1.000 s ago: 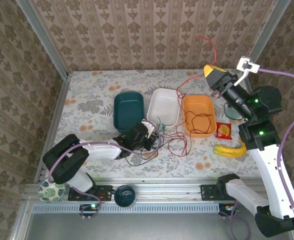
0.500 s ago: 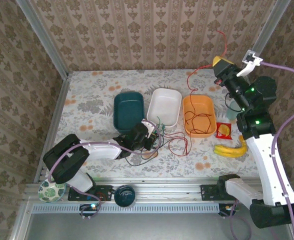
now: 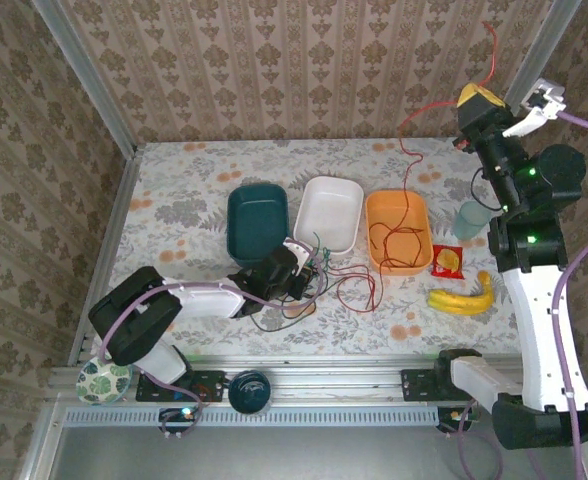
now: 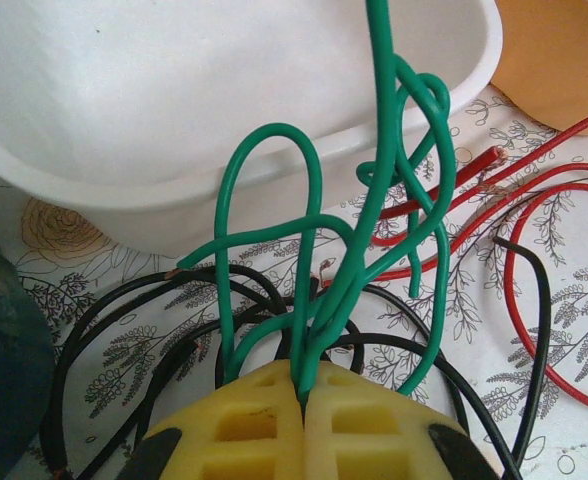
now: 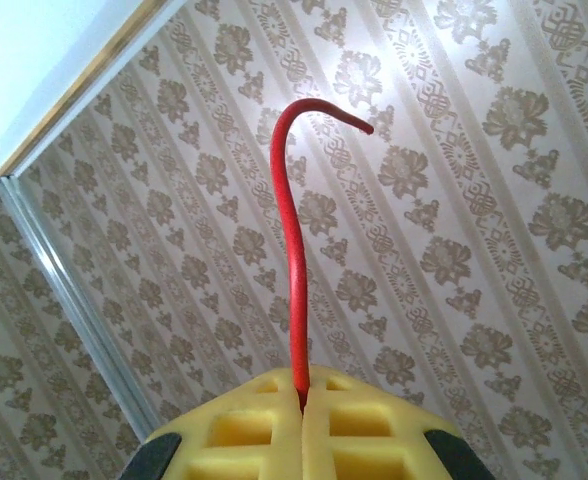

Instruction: Untangle the cables

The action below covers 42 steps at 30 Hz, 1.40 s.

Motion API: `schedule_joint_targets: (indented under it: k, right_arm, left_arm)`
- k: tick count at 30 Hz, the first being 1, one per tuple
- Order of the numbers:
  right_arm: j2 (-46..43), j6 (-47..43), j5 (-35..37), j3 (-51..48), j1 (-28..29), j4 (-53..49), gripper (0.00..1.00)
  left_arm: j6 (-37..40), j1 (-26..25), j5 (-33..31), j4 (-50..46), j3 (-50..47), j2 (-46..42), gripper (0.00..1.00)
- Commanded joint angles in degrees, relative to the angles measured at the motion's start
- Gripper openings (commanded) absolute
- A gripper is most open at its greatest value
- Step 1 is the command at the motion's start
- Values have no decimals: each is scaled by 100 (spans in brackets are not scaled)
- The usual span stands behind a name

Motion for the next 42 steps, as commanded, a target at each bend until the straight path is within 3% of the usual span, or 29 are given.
schedule_joint_targets:
  k: [1,6,12,20,24,31,39,40,42]
  right_arm:
    - [126,-49,28,19,-80,32,0]
    - [324,42,-129,-94,-94,-100,0]
    - [277,-101,453,-857,-65,-667,0]
    - [-140,-128,3232,-2918,937,-1232,0]
    - [119,301,3256,-3471,943,-1411,0]
    - [1068,433,3074,-3381,910,-1911,0]
    - [2499,357,2058,-2681,802,-2537,0]
    - [2594,348,1949,-2600,796,-2587,3]
    - [2667,340,1829,-2483,802,-2682,25]
  left_arm:
    - [-99,-62,-140,-383,-19,211,0]
    - [-77,-64,-146,-383,-5,217,0]
    - [-64,-106,-160,-377,20,269,0]
    - [-20,-116,-136,-414,125,365,0]
    - [1,-131,-137,-477,182,392,0]
    - [11,-162,-178,-515,192,373,0]
    - [20,-204,-266,-560,209,315,0]
    - [19,-204,-281,-560,209,310,0]
    - [14,-204,-301,-572,209,300,0]
